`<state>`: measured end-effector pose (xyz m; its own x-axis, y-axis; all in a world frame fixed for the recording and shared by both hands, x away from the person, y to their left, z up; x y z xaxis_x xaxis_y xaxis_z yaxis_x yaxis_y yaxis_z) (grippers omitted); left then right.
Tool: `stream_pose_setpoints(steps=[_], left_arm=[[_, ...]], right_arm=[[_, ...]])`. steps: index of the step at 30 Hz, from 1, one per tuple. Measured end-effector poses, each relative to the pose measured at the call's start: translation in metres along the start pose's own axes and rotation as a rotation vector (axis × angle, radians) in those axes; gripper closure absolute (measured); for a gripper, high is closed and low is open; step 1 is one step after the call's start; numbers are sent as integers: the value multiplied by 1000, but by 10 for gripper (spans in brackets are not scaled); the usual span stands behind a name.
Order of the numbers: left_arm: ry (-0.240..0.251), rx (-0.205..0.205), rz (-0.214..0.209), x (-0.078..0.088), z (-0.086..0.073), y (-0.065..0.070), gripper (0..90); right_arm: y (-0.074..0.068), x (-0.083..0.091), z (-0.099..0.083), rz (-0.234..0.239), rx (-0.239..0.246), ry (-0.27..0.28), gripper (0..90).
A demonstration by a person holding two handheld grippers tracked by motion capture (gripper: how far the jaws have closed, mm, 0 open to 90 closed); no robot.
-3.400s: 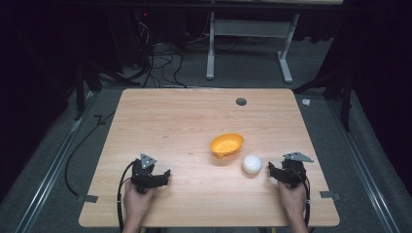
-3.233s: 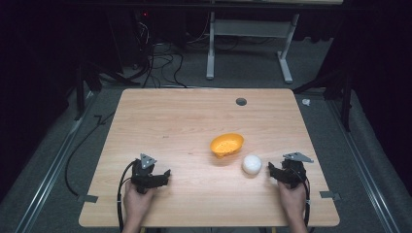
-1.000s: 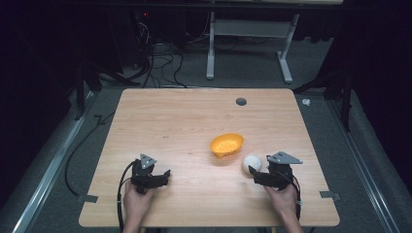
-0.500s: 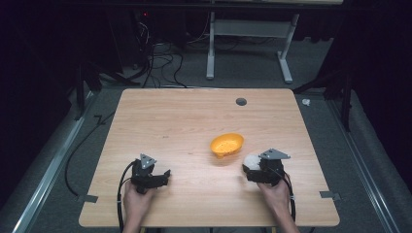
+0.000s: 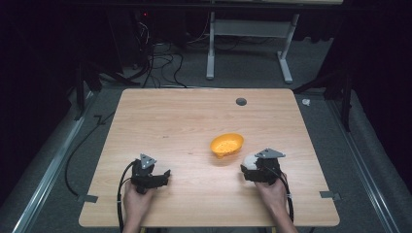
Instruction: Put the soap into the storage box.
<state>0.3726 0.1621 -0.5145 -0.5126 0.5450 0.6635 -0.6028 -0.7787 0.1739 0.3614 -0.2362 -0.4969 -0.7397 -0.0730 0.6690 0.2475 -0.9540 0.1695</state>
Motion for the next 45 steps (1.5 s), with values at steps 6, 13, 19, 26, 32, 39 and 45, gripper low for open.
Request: stream_pose_setpoints(steps=[6,13,19,26,32,39,45], left_arm=[[0,0,0,0,0,0,154],[0,0,0,0,0,0,154],[0,0,0,0,0,0,154],[2,0,0,0,0,0,154],[2,0,0,0,0,0,154],[1,0,0,0,0,0,154],[0,0,0,0,0,0,154]], right_arm=[[1,-1,-1,-1,-2,2,205],[1,-3,-5,2,-4,-3,227],[1,-3,-5,-2,-1,1,231],[2,-2,-5,7,-1,1,233],[3,4,-2,10,-8,22,233],[3,13,3,20,-5,46,234],[1,20,10,39,10,68,234]])
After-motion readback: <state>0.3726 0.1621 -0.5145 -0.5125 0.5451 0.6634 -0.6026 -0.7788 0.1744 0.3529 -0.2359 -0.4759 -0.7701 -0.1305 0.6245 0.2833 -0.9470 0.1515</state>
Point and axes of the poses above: each handheld gripper's, and its own axes: x roughly backward along the jaws, z roughly out of its top, y roughly to its right, the point moved 1 cm from there along -x, roughly forward along the jaws, and after that the axes turned 13 degrees about -z, right-handed, at the moved point
